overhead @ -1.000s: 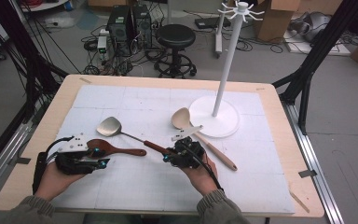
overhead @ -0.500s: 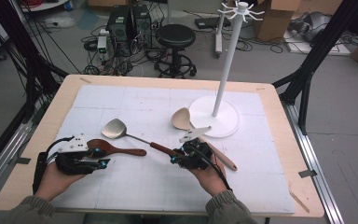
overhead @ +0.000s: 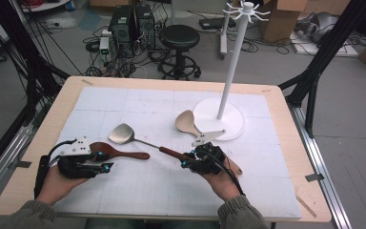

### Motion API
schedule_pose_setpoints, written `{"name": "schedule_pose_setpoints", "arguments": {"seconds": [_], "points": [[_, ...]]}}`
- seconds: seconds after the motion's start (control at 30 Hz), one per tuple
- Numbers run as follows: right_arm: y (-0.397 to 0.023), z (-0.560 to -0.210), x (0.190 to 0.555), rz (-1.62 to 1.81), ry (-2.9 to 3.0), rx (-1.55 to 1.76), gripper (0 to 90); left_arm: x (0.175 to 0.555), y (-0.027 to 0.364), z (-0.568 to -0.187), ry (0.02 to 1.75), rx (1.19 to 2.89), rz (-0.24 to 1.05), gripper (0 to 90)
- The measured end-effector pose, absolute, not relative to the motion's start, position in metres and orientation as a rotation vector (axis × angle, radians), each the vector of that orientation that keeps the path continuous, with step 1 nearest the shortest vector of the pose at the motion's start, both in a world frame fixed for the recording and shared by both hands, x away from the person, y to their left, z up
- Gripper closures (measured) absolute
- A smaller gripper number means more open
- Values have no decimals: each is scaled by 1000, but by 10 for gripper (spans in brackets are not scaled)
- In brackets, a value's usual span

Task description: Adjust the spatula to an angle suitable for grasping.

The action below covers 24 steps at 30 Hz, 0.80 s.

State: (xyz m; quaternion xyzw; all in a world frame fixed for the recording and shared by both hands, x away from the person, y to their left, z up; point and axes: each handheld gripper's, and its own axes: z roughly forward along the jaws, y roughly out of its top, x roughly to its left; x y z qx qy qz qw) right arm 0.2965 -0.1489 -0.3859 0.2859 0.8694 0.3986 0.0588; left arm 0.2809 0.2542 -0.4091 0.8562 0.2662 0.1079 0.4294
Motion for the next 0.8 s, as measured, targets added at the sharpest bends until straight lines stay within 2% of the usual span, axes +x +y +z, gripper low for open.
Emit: {"name": "schedule_pose_setpoints", "arguments": {"seconds": [0.8], "points": [[-163, -378, 289, 1222, 2620, 856, 723, 282, 246, -409, 634, 2125, 236, 617]]}}
